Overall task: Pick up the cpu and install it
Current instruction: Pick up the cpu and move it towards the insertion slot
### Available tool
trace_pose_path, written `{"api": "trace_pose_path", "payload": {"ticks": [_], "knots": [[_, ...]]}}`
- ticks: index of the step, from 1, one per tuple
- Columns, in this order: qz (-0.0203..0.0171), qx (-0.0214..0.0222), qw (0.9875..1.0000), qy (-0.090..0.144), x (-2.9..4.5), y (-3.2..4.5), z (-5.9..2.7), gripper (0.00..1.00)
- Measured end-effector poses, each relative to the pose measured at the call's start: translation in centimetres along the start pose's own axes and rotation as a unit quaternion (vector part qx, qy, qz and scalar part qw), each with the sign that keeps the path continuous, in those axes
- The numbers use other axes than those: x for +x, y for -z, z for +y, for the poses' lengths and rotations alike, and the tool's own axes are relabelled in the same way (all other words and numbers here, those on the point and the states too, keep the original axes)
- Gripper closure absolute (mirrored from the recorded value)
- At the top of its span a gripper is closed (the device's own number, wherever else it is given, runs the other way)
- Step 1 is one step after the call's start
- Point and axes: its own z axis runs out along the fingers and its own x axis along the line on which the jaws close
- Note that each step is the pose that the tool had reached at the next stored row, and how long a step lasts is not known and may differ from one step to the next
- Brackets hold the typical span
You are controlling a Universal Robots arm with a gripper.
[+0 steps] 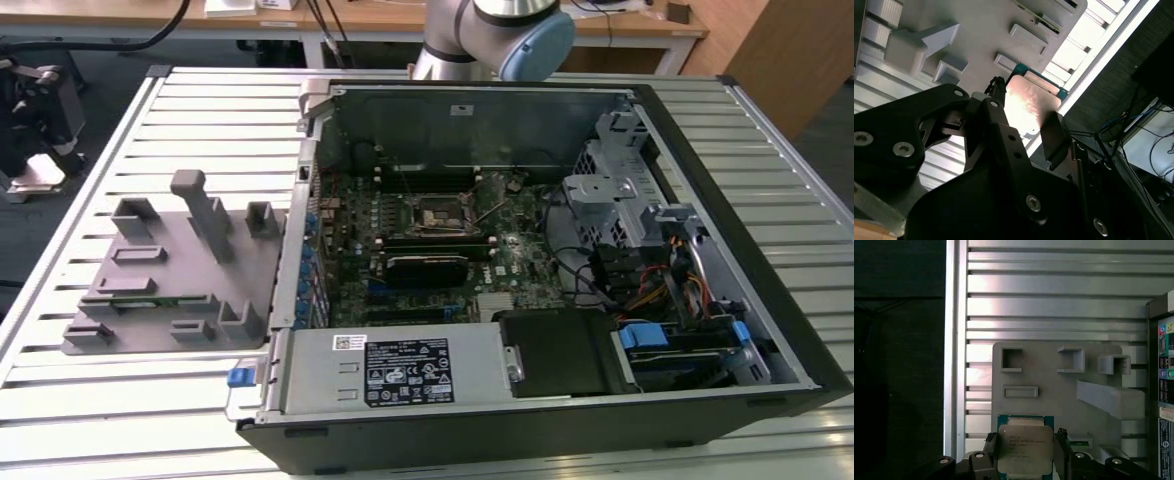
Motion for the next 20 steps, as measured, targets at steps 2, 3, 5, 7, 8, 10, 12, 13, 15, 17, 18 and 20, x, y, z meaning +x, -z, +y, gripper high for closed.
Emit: {"api": "trace_pose_path", "payload": {"ticks": [2,3,5,7,8,10,12,13,15,17,18,20], "knots": [[-0.0003,0.0,1.0,0.0,0.01,0.24,0.01,0.47],[-0.0004,0.0,1.0,0.0,0.02,0.37,0.01,0.47],[-0.0008,0.0,1.0,0.0,0.03,0.6,0.01,0.47],[-0.0011,0.0,1.0,0.0,0.05,0.83,0.02,0.47],[-0.0012,0.0,1.0,0.0,0.05,0.94,0.02,0.47],[-0.0015,0.0,1.0,0.0,0.07,1.17,0.03,0.47],[-0.0019,0.0,1.0,0.0,0.08,1.4,0.04,0.47],[-0.0021,0.0,1.0,0.0,0.09,1.52,0.04,0.47],[-0.0028,0.0,1.0,0.0,0.12,1.96,0.05,0.47],[-0.0032,0.0,1.0,0.0,0.14,2.18,0.06,0.47],[-0.0034,0.0,1.0,0.0,0.16,2.28,0.06,0.47],[-0.0038,-0.0001,1.0,0.0,0.18,2.49,0.07,0.47]]}}
